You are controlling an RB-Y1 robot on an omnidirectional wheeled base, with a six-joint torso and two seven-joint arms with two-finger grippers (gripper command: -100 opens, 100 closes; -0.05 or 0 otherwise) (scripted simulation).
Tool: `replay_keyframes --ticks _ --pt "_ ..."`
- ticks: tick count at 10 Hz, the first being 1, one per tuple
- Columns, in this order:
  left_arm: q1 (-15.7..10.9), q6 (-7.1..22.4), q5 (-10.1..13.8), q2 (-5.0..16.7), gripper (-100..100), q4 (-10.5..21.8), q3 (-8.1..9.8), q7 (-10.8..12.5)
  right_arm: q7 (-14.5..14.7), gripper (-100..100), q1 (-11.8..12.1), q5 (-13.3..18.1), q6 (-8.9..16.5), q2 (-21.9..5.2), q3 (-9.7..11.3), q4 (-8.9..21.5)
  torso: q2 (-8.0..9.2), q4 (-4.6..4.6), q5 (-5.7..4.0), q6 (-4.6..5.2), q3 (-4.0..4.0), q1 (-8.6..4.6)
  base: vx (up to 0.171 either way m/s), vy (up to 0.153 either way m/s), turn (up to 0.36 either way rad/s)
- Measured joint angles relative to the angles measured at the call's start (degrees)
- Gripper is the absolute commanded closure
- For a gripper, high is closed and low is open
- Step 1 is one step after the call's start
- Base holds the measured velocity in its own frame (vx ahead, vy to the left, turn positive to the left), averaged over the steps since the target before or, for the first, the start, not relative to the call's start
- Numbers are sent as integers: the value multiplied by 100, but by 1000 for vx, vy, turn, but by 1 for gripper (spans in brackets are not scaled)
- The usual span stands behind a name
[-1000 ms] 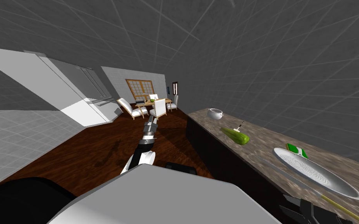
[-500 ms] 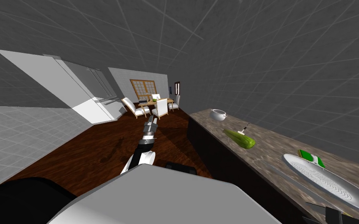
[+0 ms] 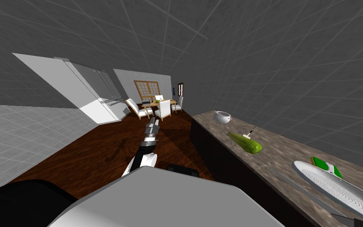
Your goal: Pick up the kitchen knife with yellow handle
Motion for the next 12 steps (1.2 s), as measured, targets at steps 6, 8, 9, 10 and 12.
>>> replay_keyframes --ticks 6,8,9,10,12 --pt "1 0 0 2 0 0 2 0 80 -100 -411 716 -133 45 506 811 -25 -6 -16 -3 -14 -68 48 -121 145" --pt "1 0 0 1 0 0 1 0 93 0 -290 670 -49 0 521 675 -12 -3 -7 0 -7 -21 12 -28 1" --pt "0 0 0 0 0 0 0 0 93 -100 -292 671 -51 1 520 678 -5 -1 -2 1 -3 -3 12 -11 60" --pt "0 0 0 0 0 0 0 0 124 -100 -177 618 43 56 496 625 -4 -1 -2 0 -2 1 15 -10 55" --pt "0 0 0 0 0 0 0 0 131 100 -195 661 154 169 506 643 -2 -1 1 1 -1 6 3 -2 4"
